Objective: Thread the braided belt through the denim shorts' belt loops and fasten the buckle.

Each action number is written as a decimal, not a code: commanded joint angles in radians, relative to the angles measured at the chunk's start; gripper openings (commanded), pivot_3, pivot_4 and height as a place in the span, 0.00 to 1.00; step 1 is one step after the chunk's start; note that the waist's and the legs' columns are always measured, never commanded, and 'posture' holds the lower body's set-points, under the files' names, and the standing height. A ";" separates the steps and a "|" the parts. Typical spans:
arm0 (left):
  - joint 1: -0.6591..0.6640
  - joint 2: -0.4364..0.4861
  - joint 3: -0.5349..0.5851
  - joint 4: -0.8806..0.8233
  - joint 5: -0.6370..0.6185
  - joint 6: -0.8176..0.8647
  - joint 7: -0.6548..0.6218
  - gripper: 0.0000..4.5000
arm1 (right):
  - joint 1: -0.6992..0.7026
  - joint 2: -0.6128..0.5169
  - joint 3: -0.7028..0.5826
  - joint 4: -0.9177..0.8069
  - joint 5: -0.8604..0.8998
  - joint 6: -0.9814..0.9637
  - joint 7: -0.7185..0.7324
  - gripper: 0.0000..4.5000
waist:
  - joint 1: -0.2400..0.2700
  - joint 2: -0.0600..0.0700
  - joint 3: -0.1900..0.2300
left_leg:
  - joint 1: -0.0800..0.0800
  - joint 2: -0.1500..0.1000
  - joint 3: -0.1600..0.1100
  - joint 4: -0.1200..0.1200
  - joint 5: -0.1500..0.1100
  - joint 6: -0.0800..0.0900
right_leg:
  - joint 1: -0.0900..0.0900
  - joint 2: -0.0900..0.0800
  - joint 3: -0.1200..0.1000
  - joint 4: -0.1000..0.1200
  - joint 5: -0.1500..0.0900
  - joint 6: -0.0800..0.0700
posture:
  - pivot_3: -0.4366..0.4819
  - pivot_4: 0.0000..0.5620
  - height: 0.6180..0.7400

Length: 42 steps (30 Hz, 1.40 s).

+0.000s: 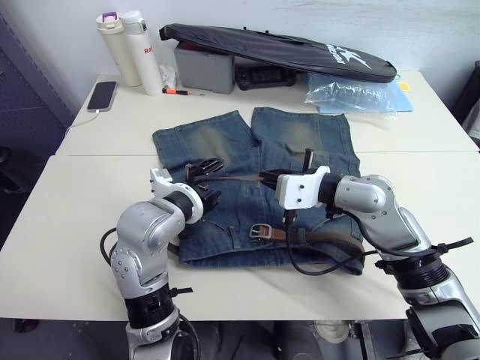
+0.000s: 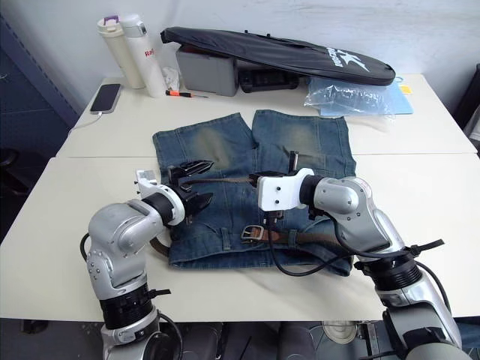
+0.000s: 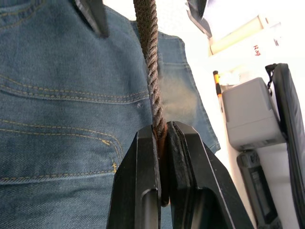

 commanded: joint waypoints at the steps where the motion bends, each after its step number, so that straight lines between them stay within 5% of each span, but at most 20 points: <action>1: -0.022 -0.008 -0.014 -0.004 -0.012 -0.022 0.020 0.93 | 0.005 -0.005 -0.026 -0.056 0.006 0.006 -0.011 0.00 | 0.000 0.000 0.000 | 0.000 0.000 0.000 0.000 0.000 0.000 | 0.000 0.000 0.000 0.000 0.000 0.000 | 0.48 0.27 1.00; 3: -0.029 -0.006 -0.016 0.009 -0.012 -0.026 0.015 0.81 | 0.009 -0.004 -0.029 -0.066 0.006 0.012 -0.013 0.00 | 0.000 0.000 0.000 | 0.000 0.000 0.000 0.000 0.000 0.000 | 0.000 0.000 0.000 -0.002 0.001 0.000 | 0.48 0.27 1.00; 11: -0.065 0.023 0.017 0.070 -0.012 -0.019 -0.018 0.02 | 0.023 -0.011 -0.035 -0.084 0.001 0.026 -0.019 0.00 | 0.002 0.000 0.000 | -0.001 0.000 0.001 0.000 0.000 0.001 | 0.000 0.000 0.000 -0.003 0.002 0.000 | 0.48 0.27 1.00; 19: -0.072 0.020 0.036 0.095 -0.012 0.019 -0.032 0.01 | 0.038 0.011 -0.063 -0.127 0.084 0.111 0.000 0.00 | 0.005 0.000 0.000 | -0.001 0.000 0.001 0.000 -0.001 0.001 | 0.000 0.000 0.000 -0.004 0.002 0.001 | 0.48 0.27 1.00; 24: -0.051 0.107 0.132 0.114 -0.012 0.140 -0.098 0.00 | 0.061 -0.045 -0.089 -0.178 0.185 0.176 0.094 0.44 | 0.004 0.000 0.000 | -0.001 0.001 0.001 -0.001 -0.001 0.001 | 0.000 0.001 0.000 -0.004 0.002 0.001 | 0.48 0.27 1.00; 29: -0.027 0.203 0.216 0.164 -0.012 0.311 -0.256 0.00 | 0.083 -0.105 -0.124 -0.234 0.344 0.332 0.197 0.98 | 0.005 0.000 0.000 | -0.001 0.002 0.001 -0.002 -0.001 0.002 | -0.001 0.002 0.000 -0.005 0.002 0.000 | 0.48 0.27 1.00; 36: 0.060 0.305 0.224 0.145 -0.012 0.420 -0.462 0.00 | -0.007 -0.224 -0.236 -0.336 0.719 0.849 0.288 0.99 | 0.005 0.000 0.000 | -0.002 0.003 0.001 -0.002 -0.003 0.004 | -0.001 0.002 0.000 -0.006 0.001 -0.002 | 0.48 0.27 1.00; 42: 0.140 0.295 0.174 0.045 -0.012 0.373 -0.535 0.00 | -0.066 -0.263 -0.227 -0.362 0.862 1.027 0.292 0.99 | 0.013 0.000 0.000 | -0.003 0.005 0.001 -0.001 -0.005 0.005 | -0.001 0.004 -0.001 -0.009 -0.003 -0.012 | 0.48 0.27 1.00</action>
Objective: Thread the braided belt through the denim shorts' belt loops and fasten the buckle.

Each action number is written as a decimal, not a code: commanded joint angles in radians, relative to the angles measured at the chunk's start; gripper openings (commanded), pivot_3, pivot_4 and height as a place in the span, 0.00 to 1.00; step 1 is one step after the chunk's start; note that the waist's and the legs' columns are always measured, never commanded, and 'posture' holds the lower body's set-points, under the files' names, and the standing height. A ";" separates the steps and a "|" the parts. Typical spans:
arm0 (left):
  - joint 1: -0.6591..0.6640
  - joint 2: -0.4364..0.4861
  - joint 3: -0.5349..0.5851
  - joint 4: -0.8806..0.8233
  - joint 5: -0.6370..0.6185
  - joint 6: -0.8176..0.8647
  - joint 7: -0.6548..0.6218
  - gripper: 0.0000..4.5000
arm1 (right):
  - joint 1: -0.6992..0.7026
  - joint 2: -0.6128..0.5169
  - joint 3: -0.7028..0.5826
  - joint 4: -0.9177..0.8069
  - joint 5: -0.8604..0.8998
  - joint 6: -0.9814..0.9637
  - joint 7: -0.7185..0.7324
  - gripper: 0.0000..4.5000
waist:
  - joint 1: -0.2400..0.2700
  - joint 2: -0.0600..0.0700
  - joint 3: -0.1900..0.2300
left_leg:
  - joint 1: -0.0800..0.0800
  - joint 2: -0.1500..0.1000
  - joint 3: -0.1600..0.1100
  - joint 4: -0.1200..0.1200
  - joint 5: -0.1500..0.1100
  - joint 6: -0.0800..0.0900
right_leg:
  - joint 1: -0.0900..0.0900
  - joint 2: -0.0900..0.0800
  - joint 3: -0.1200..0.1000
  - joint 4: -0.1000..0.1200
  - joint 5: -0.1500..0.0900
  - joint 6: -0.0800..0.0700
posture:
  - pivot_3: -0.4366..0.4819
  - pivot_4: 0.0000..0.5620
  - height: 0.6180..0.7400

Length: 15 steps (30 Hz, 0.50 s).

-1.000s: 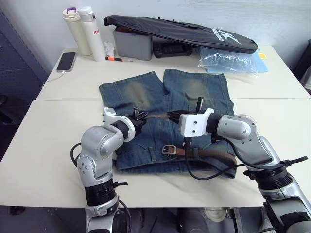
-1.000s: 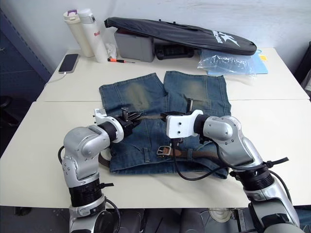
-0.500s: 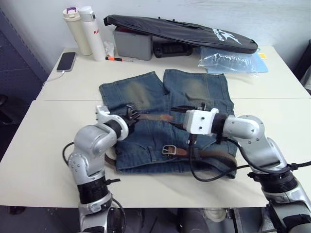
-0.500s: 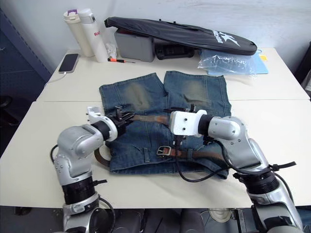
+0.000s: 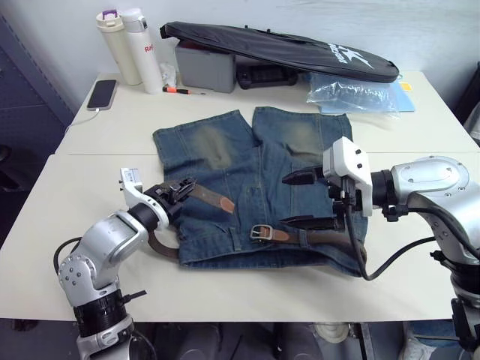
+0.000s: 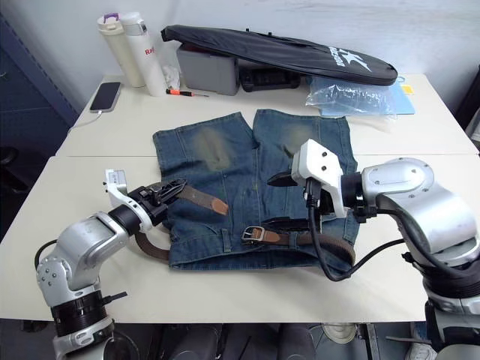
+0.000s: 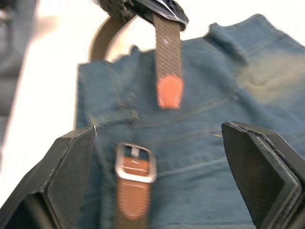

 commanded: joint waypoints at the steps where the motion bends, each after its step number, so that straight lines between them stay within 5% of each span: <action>1: 0.046 0.009 -0.026 -0.103 -0.011 -0.030 -0.059 0.00 | -0.027 -0.035 -0.006 -0.048 0.075 0.074 0.009 0.99 | 0.005 0.000 0.000 | 0.000 0.000 0.001 0.000 -0.001 0.000 | 0.000 0.000 0.000 0.000 0.000 0.000 | 0.48 0.27 1.00; 15: 0.288 0.326 -0.148 -0.154 -0.011 0.012 -0.301 0.00 | -0.028 -0.136 0.066 -0.013 0.034 0.032 0.036 0.99 | 0.011 0.003 -0.001 | 0.001 0.010 0.008 0.001 -0.010 -0.002 | -0.003 0.006 0.000 -0.002 -0.002 -0.003 | 0.48 0.27 1.00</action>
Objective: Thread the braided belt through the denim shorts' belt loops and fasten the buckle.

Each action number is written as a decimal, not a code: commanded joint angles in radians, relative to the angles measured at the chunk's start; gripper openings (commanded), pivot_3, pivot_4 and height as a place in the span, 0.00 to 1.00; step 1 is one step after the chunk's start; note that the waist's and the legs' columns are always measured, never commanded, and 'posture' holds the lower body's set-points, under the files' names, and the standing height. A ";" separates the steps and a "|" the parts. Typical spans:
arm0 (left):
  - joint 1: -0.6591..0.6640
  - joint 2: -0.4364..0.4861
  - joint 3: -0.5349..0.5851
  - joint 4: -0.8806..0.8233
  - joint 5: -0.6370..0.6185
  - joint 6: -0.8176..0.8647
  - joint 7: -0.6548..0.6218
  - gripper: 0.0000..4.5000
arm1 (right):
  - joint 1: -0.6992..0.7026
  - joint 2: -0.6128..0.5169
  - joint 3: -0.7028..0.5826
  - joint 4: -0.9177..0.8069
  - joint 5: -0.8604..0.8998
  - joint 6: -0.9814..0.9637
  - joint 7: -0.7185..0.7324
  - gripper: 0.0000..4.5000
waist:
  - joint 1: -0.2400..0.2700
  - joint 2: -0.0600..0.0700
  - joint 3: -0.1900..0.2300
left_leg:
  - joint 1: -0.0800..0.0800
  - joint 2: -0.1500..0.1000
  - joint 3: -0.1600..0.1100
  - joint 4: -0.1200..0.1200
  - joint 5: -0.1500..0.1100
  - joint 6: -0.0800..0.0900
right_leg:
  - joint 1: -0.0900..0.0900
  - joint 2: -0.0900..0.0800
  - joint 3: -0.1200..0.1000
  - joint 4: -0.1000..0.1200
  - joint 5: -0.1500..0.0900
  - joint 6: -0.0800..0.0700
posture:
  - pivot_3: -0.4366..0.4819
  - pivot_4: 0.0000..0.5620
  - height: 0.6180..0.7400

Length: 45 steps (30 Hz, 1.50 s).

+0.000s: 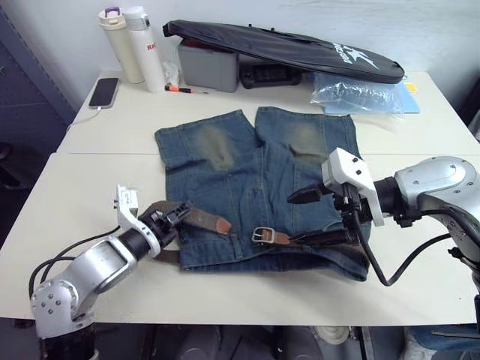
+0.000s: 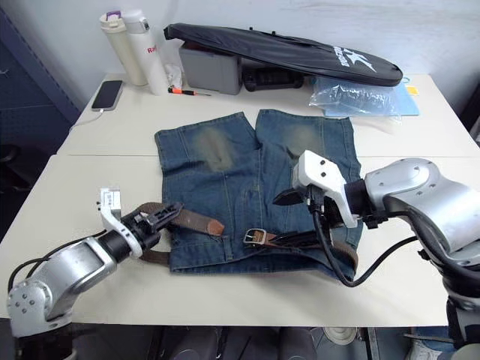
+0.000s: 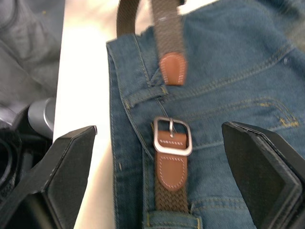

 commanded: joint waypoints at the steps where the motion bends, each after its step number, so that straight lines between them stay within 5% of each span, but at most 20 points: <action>1: 0.048 0.081 -0.046 -0.047 -0.011 0.017 -0.077 0.00 | -0.006 -0.010 0.010 0.008 -0.032 -0.049 0.003 0.99 | 0.000 0.001 0.000 | 0.000 0.000 0.000 0.000 0.000 0.000 | -0.001 0.000 0.000 0.000 0.000 0.000 | 0.48 0.27 1.00; 5: 0.069 0.136 -0.076 -0.050 -0.011 -0.016 -0.075 0.00 | -0.009 0.001 0.021 0.025 -0.061 -0.076 -0.014 0.99 | 0.001 0.003 -0.001 | 0.000 0.002 0.002 0.000 -0.001 -0.001 | -0.003 0.001 0.001 0.001 -0.007 -0.013 | 0.48 0.27 1.00; 11: -0.161 -0.150 0.018 -0.071 -0.011 -0.228 0.146 0.00 | -0.010 0.019 0.024 0.043 -0.087 -0.105 -0.031 0.99 | 0.011 0.002 0.000 | -0.001 0.002 0.002 0.001 -0.001 0.000 | -0.002 0.001 0.002 0.001 -0.005 -0.011 | 0.48 0.27 1.00; 15: -0.191 -0.227 0.012 -0.131 -0.011 -0.250 0.234 0.00 | -0.010 0.025 0.031 0.054 -0.101 -0.127 -0.031 0.99 | 0.000 0.003 -0.002 | 0.000 0.002 0.005 0.003 0.000 -0.001 | -0.001 0.002 0.004 0.000 0.005 0.005 | 0.48 0.27 1.00; 24: 0.119 -0.073 -0.073 -0.221 -0.011 -0.213 -0.016 0.00 | -0.026 0.045 0.057 0.088 -0.128 -0.163 -0.012 0.99 | -0.017 0.004 -0.002 | 0.000 0.004 0.007 0.000 -0.001 -0.001 | -0.005 0.005 0.006 0.000 0.003 0.002 | 0.48 0.27 1.00; 27: 0.201 -0.026 -0.099 -0.244 -0.011 -0.234 -0.090 0.00 | -0.031 0.048 0.066 0.093 -0.134 -0.172 -0.011 0.99 | -0.017 0.005 -0.002 | 0.000 0.004 0.008 0.002 -0.001 -0.001 | -0.004 0.005 0.006 0.000 -0.005 -0.014 | 0.48 0.27 1.00; 33: 0.229 -0.055 -0.098 -0.288 -0.011 -0.339 -0.147 0.00 | -0.045 0.063 0.075 0.098 -0.146 -0.174 -0.015 0.99 | -0.015 0.005 -0.002 | -0.001 0.005 0.008 0.005 -0.002 0.000 | -0.004 0.004 0.006 0.000 -0.005 -0.015 | 0.48 0.27 1.00; 45: 0.323 0.018 -0.267 -0.496 -0.011 -0.666 -0.042 0.00 | -0.056 0.077 0.093 0.110 -0.147 -0.189 0.034 0.99 | -0.016 0.005 -0.002 | -0.001 0.005 0.009 0.004 -0.003 0.000 | -0.004 0.005 0.008 0.000 -0.005 -0.016 | 0.48 0.27 1.00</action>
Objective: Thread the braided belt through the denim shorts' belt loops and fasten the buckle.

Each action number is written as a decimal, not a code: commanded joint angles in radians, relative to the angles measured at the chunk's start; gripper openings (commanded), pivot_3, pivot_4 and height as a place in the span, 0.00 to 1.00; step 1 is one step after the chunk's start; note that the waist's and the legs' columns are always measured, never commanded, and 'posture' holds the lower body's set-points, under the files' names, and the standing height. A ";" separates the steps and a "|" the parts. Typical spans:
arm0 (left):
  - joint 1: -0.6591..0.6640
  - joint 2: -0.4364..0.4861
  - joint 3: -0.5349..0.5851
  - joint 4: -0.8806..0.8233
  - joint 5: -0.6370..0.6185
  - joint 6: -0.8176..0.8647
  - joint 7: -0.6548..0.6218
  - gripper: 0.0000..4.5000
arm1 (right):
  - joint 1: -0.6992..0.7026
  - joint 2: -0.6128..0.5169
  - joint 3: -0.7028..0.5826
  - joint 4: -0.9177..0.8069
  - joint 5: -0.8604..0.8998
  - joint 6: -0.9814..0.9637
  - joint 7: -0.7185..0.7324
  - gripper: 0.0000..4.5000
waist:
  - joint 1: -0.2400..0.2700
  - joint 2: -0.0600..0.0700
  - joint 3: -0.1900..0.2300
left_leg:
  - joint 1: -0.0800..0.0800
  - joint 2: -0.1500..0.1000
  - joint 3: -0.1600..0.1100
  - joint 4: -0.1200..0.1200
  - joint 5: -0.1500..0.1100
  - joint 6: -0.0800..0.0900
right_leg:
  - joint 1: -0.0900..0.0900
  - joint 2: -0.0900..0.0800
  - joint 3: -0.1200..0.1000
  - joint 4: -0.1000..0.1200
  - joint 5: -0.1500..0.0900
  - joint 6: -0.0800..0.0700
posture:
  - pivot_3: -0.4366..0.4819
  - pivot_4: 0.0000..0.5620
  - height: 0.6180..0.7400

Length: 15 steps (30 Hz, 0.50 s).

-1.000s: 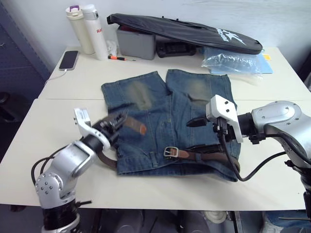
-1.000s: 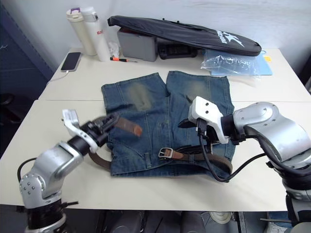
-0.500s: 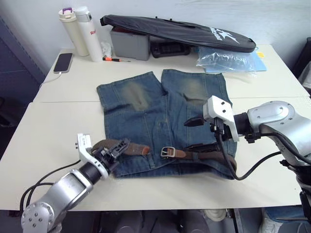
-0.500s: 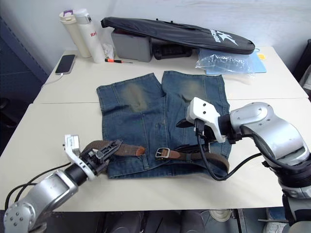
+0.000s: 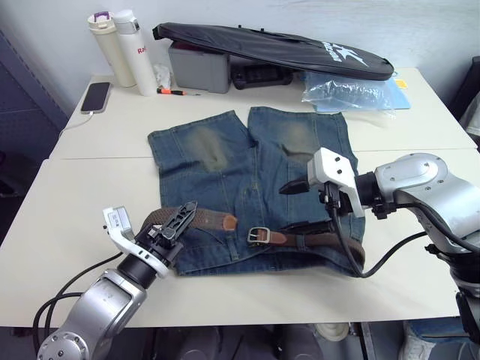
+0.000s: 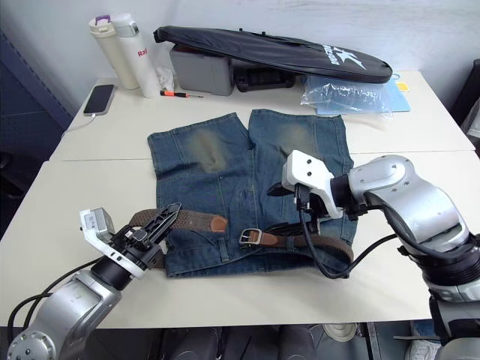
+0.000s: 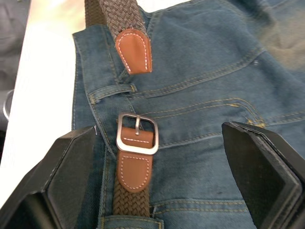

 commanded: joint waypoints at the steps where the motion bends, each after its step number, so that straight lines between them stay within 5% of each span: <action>1: 0.015 0.022 -0.036 -0.089 -0.010 -0.103 0.057 0.00 | -0.014 -0.001 -0.013 -0.007 0.005 -0.017 0.019 0.99 | 0.000 0.001 0.000 | 0.000 0.000 0.001 0.000 0.000 0.000 | 0.000 0.000 0.000 0.000 0.000 0.000 | 0.48 0.27 1.00; 4: -0.053 -0.021 0.046 -0.005 -0.010 -0.098 0.133 0.00 | 0.012 -0.011 0.005 -0.015 -0.023 -0.036 0.021 0.99 | 0.007 0.000 0.000 | 0.000 0.000 0.001 0.001 0.000 0.001 | 0.000 0.000 0.001 0.000 0.000 0.000 | 0.48 0.27 1.00; 6: -0.097 -0.029 0.100 0.053 -0.010 -0.036 0.075 0.00 | 0.021 0.009 0.024 0.002 -0.060 -0.054 -0.013 0.99 | 0.013 0.000 0.000 | 0.000 0.000 0.001 0.001 0.000 0.001 | 0.000 0.001 0.000 0.000 0.000 0.000 | 0.48 0.27 1.00; 15: -0.264 -0.143 0.233 0.188 -0.010 0.134 0.064 0.00 | -0.091 0.283 0.194 0.335 -0.300 -0.097 -0.215 0.99 | 0.000 0.000 0.000 | 0.001 0.000 0.001 0.002 0.001 0.000 | 0.000 0.001 0.001 0.004 0.002 0.001 | 0.48 0.27 1.00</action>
